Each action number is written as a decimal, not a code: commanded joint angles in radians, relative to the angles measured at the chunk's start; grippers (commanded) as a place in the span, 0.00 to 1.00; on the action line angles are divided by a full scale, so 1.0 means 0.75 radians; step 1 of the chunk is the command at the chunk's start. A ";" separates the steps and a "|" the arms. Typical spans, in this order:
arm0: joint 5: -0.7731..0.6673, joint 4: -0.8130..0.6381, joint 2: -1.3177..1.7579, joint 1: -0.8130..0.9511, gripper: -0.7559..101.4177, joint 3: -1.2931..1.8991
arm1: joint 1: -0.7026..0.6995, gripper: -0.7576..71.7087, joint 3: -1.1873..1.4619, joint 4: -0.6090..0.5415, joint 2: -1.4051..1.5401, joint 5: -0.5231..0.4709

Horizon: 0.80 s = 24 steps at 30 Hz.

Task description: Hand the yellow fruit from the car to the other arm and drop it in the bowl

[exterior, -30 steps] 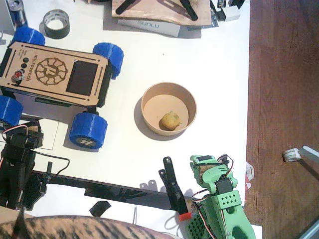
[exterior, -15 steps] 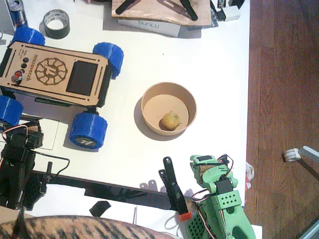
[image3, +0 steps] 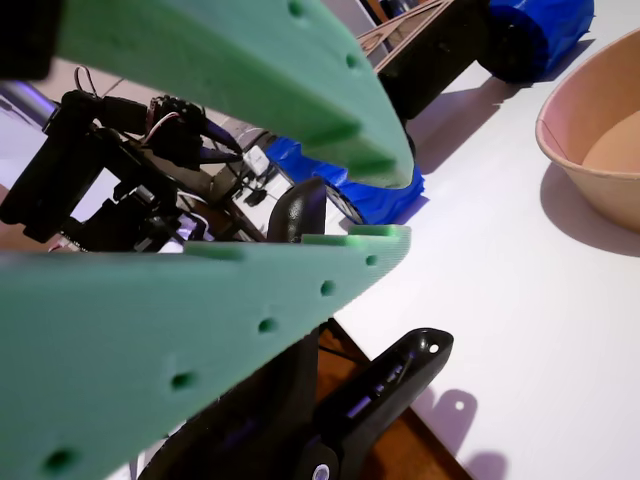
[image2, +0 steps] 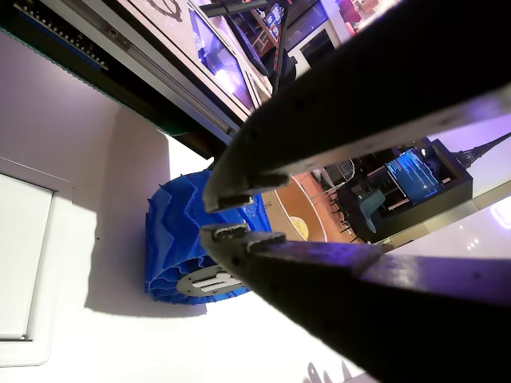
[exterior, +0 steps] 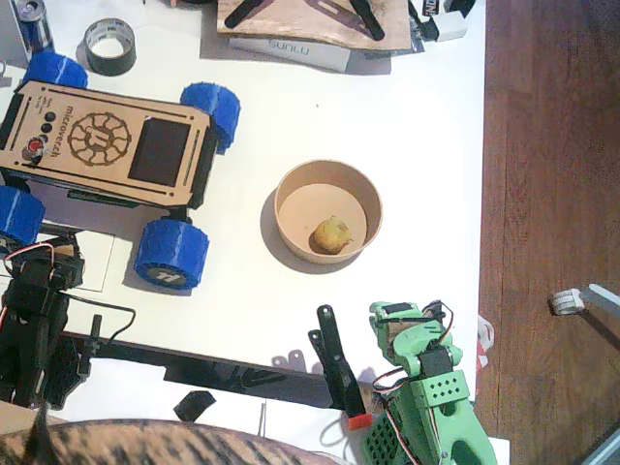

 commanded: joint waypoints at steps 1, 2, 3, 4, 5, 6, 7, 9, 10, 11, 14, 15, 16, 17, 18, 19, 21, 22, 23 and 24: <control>0.012 0.004 0.123 -0.002 0.01 0.106 | 0.014 0.01 -0.004 -0.065 0.004 0.000; 0.012 0.004 0.123 -0.002 0.01 0.106 | 0.014 0.01 0.000 -0.076 0.002 0.002; 0.012 0.004 0.123 -0.002 0.01 0.106 | 0.014 0.01 0.002 -0.080 0.002 0.002; 0.012 0.004 0.123 -0.002 0.01 0.106 | 0.014 0.01 0.002 -0.080 0.002 0.002; 0.012 0.004 0.123 -0.002 0.01 0.106 | 0.016 0.01 0.002 -0.078 0.002 0.002; 0.012 0.004 0.123 -0.002 0.01 0.106 | 0.018 0.01 0.000 -0.074 0.002 -0.004; 0.012 0.004 0.123 -0.002 0.01 0.106 | 0.018 0.01 0.000 -0.074 0.002 -0.004; 0.012 0.004 0.123 -0.002 0.01 0.106 | 0.022 0.01 0.000 -0.082 0.002 -0.002; 0.012 0.004 0.123 -0.002 0.01 0.106 | 0.031 0.01 0.000 -0.096 0.002 0.002; 0.012 0.004 0.123 -0.002 0.01 0.106 | 0.041 0.01 0.002 -0.112 0.002 0.004; 0.012 0.004 0.123 -0.002 0.01 0.106 | 0.057 0.01 0.008 -0.137 0.002 0.008; 0.012 0.004 0.123 -0.002 0.01 0.106 | 0.057 0.01 0.006 -0.129 0.002 0.004; 0.012 0.004 0.123 -0.002 0.01 0.106 | 0.057 0.01 -0.002 -0.104 0.002 0.000; 0.012 0.004 0.123 -0.002 0.01 0.106 | 0.051 0.01 -0.006 -0.088 0.002 -0.004; 0.012 0.004 0.123 -0.002 0.01 0.106 | 0.043 0.01 -0.010 -0.072 0.002 -0.012; 0.012 0.004 0.123 -0.002 0.01 0.106 | 0.039 0.01 -0.012 -0.063 0.002 -0.016; 0.012 0.004 0.123 -0.002 0.01 0.106 | 0.033 0.01 -0.012 -0.063 0.002 -0.018; 0.012 0.004 0.123 -0.002 0.01 0.106 | 0.033 0.01 -0.012 -0.063 0.002 -0.018; 0.012 0.004 0.123 -0.002 0.01 0.106 | 0.033 0.01 -0.012 -0.063 0.002 -0.018; 0.012 0.004 0.123 -0.002 0.01 0.106 | 0.033 0.01 -0.010 -0.070 0.002 -0.016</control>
